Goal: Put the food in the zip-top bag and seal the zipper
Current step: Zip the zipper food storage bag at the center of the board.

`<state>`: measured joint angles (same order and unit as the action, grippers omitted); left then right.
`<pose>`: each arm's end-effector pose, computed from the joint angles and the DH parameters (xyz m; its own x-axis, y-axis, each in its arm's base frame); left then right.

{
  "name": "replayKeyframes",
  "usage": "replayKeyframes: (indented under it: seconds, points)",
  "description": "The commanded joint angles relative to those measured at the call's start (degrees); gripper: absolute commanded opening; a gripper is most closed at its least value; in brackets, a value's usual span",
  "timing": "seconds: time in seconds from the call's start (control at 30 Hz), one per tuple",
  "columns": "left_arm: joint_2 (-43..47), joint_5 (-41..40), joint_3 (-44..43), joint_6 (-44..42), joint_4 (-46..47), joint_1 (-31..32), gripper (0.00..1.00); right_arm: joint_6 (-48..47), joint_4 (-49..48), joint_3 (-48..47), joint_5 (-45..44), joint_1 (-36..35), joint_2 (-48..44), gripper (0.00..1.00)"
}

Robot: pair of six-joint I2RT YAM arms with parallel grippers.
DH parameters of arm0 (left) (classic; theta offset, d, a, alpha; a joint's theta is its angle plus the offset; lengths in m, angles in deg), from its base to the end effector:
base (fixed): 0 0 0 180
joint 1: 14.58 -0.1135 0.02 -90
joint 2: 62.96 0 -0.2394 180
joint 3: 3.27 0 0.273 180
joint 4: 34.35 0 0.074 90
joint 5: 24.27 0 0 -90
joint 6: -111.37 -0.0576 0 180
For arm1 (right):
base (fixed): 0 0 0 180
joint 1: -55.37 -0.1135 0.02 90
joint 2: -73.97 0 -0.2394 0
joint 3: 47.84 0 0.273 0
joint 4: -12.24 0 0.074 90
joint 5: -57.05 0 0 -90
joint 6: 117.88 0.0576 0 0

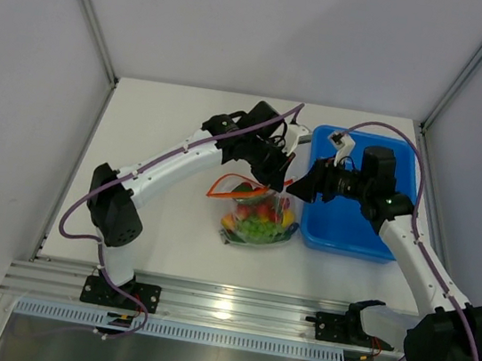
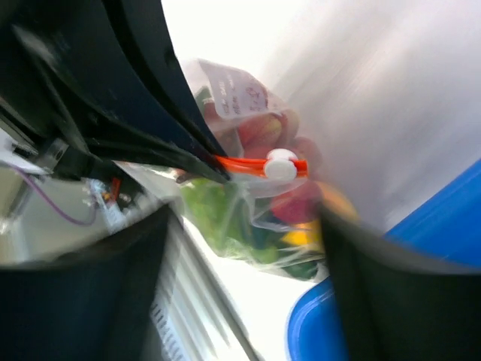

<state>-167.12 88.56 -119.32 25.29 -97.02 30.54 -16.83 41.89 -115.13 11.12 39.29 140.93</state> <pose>0.2848 -0.3177 0.3034 -0.6019 0.5151 -0.6103 0.7869 0.5129 -0.3431 0.2771 0.1216 0.2789 -0.6116 -0.0330 -0.7905 -0.6770 0.5387 0.5014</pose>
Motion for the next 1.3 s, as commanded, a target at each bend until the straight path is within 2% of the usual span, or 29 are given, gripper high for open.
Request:
replayKeyframes:
  seconds: [0.0,0.13,0.17,0.27,0.43,0.5,0.53,0.57,0.6,0.67,1.0,1.17,1.27]
  points:
    - [1.6,0.5,0.0,-2.0,-1.3,-0.5,0.01,-1.2,8.1,-6.1,-4.6,-0.1,-0.6,0.98]
    - [3.6,2.2,2.1,-2.1,-0.7,-1.4,0.01,0.4,11.1,-8.1,-0.1,0.7,-0.3,0.99]
    - [4.5,3.7,2.8,-2.1,-0.5,-1.6,0.01,1.3,10.3,-7.7,5.2,2.1,-0.2,0.99]
    - [5.5,5.5,4.1,-2.0,0.5,-2.4,0.01,5.9,5.4,-5.9,11.3,2.9,0.1,0.99]
    - [7.7,10.7,5.9,-1.4,2.4,-3.4,0.01,4.2,3.7,-4.7,8.9,0.9,-1.1,0.97]
    - [9.1,12.8,6.8,-0.8,3.6,-3.6,0.01,4.6,1.9,-4.2,11.5,1.4,-0.9,0.88]
    - [9.5,13.7,6.9,-0.5,4.1,-3.8,0.01,4.7,1.5,-4.0,12.2,1.4,-0.5,0.74]
    - [9.9,14.6,7.5,-0.1,5.1,-4.1,0.0,4.7,0.7,-3.8,13.0,1.3,-0.2,0.68]
    - [10.7,16.1,8.2,0.2,5.8,-4.2,0.01,4.8,0.2,-3.5,14.3,1.1,0.4,0.59]
    - [11.3,17.7,9.3,0.8,7.6,-4.5,0.01,5.0,-0.8,-2.6,14.2,1.0,0.6,0.54]
    - [13.0,22.3,12.2,2.8,10.8,-5.0,0.01,6.4,-6.4,2.8,14.3,2.1,-0.3,0.64]
    - [12.8,22.3,12.1,2.9,10.7,-5.0,0.0,10.4,-14.2,4.8,18.3,1.9,0.1,0.59]
    - [12.7,22.3,12.0,2.8,10.3,-5.0,0.01,11.6,-15.7,4.7,19.6,1.5,1.5,0.51]
